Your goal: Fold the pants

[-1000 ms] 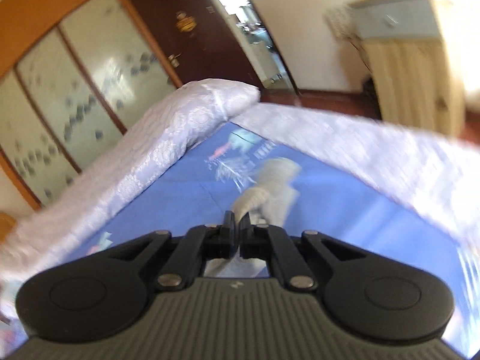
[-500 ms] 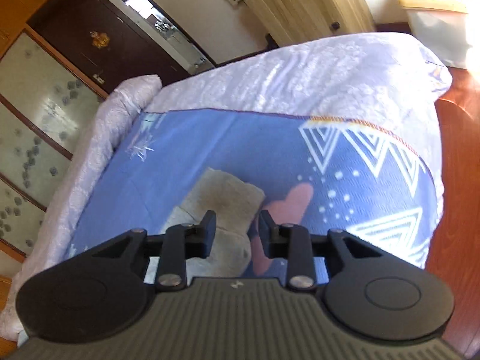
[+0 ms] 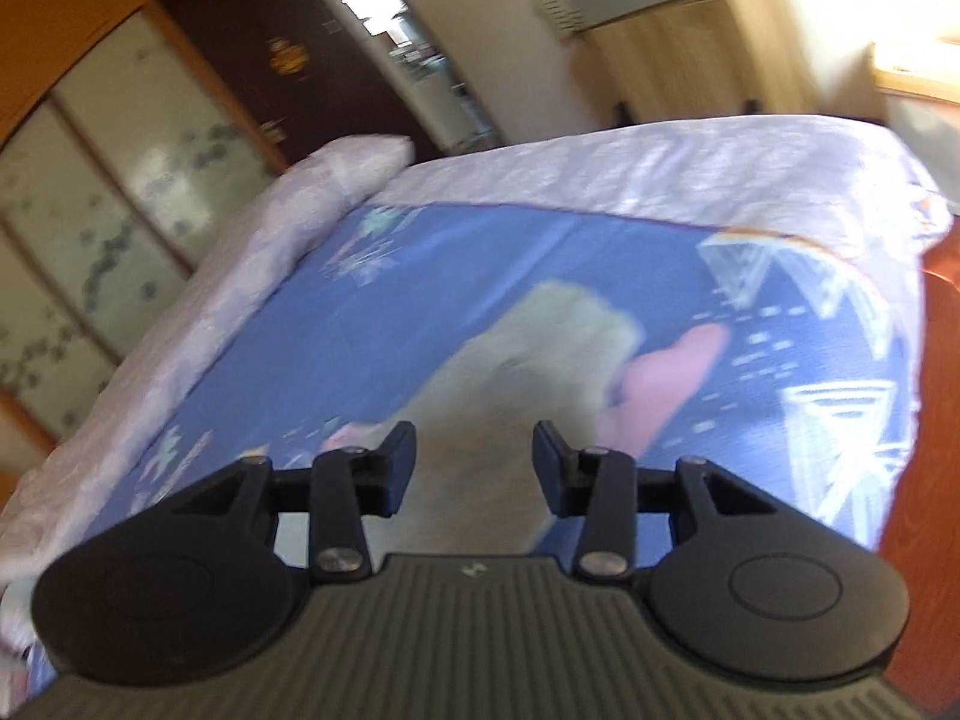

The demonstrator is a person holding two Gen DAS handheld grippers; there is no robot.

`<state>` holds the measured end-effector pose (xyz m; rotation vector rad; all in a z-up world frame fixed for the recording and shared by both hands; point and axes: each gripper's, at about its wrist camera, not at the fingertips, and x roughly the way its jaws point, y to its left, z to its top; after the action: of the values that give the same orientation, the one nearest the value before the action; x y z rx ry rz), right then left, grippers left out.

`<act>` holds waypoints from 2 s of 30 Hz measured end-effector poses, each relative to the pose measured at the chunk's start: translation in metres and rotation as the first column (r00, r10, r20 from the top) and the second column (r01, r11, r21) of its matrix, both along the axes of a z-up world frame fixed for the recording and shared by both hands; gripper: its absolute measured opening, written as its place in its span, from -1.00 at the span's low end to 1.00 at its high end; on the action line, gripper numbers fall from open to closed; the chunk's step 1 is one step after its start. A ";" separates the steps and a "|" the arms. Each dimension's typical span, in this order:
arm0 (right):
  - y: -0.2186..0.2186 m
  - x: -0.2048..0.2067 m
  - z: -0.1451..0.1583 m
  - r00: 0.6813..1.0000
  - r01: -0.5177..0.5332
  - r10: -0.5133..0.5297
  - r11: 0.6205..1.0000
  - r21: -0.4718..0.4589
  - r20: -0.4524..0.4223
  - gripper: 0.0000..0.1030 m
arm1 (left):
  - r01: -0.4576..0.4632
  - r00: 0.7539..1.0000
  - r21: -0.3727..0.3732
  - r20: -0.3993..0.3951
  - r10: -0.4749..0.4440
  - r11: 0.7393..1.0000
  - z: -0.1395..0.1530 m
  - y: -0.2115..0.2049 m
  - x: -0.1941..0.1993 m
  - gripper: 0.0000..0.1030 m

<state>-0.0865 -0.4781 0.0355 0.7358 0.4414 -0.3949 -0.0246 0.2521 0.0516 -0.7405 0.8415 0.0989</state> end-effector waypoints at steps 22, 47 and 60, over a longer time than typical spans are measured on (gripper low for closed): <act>0.201 0.093 -0.035 0.722 -0.668 0.669 0.741 0.072 -0.177 -0.11 | 0.239 0.949 0.455 0.078 -0.305 0.858 0.047 -0.046 -0.024 0.30; 0.222 0.091 -0.037 0.709 -0.694 0.676 0.720 -0.025 -0.200 -0.09 | -0.010 0.993 0.325 -0.109 0.048 0.946 -0.038 0.002 0.145 -0.42; 0.224 0.091 -0.038 0.718 -0.685 0.670 0.728 -0.021 -0.190 -0.02 | 0.016 0.997 0.059 0.080 -0.021 0.998 0.036 0.017 0.025 0.04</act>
<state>0.0049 -0.2544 -0.0020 0.4031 0.8169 0.2289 0.0005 0.2692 0.0878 -0.6774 0.7658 0.0763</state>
